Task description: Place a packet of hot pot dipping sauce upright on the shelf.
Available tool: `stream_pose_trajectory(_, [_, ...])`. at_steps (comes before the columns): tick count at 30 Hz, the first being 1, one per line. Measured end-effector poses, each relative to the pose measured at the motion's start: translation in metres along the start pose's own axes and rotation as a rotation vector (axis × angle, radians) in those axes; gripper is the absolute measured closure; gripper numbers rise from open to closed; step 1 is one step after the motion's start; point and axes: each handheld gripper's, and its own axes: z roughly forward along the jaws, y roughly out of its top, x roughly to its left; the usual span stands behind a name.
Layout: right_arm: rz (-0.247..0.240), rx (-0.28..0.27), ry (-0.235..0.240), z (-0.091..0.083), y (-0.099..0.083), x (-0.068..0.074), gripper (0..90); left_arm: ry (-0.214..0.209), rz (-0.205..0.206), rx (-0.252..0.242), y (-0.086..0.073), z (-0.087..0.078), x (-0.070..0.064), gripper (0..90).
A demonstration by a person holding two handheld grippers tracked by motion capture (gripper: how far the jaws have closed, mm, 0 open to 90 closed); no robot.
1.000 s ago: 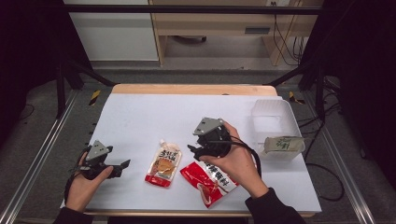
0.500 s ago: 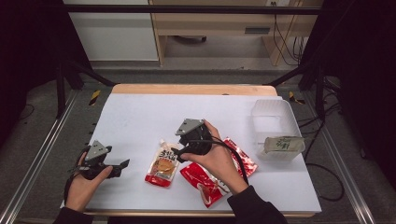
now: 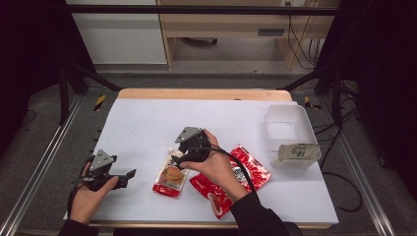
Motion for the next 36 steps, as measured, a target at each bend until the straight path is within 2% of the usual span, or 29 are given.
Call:
stream_pose_trajectory(5, [0.027, 0.027, 0.03, 0.009, -0.003, -0.002, 17.8, -0.007, 0.039, 0.0, 0.004, 0.0, -0.006, 9.9])
stream_pose_trajectory(8, [0.04, 0.045, 0.047, 0.012, -0.005, -0.002, 22.7, -0.025, 0.056, -0.008, 0.006, 0.001, -0.01, 9.3])
stream_pose_trajectory(16, [0.079, 0.08, 0.065, 0.02, -0.012, -0.008, 35.0, -0.068, 0.128, 0.018, 0.01, 0.007, -0.024, 8.7])
stream_pose_trajectory(19, [0.069, 0.102, 0.074, 0.024, -0.015, -0.008, 41.2, -0.076, 0.138, 0.021, 0.01, 0.008, -0.027, 8.7])
stream_pose_trajectory(24, [0.08, 0.119, 0.083, 0.035, -0.022, -0.011, 51.8, -0.088, 0.143, 0.023, 0.011, 0.009, -0.031, 8.7])
stream_pose_trajectory(25, [0.095, 0.126, 0.081, 0.037, -0.024, -0.012, 53.1, -0.092, 0.146, 0.027, 0.011, 0.01, -0.032, 8.7])
stream_pose_trajectory(29, [0.114, 0.156, 0.085, 0.046, -0.031, -0.017, 54.8, -0.113, 0.162, 0.039, 0.011, 0.013, -0.037, 8.7])
stream_pose_trajectory(33, [0.125, 0.173, 0.093, 0.052, -0.034, -0.017, 55.1, -0.137, 0.154, 0.025, 0.012, 0.015, -0.042, 8.7])
stream_pose_trajectory(36, [0.126, 0.182, 0.101, 0.054, -0.036, -0.016, 55.1, -0.153, 0.167, 0.045, 0.012, 0.017, -0.046, 8.7])
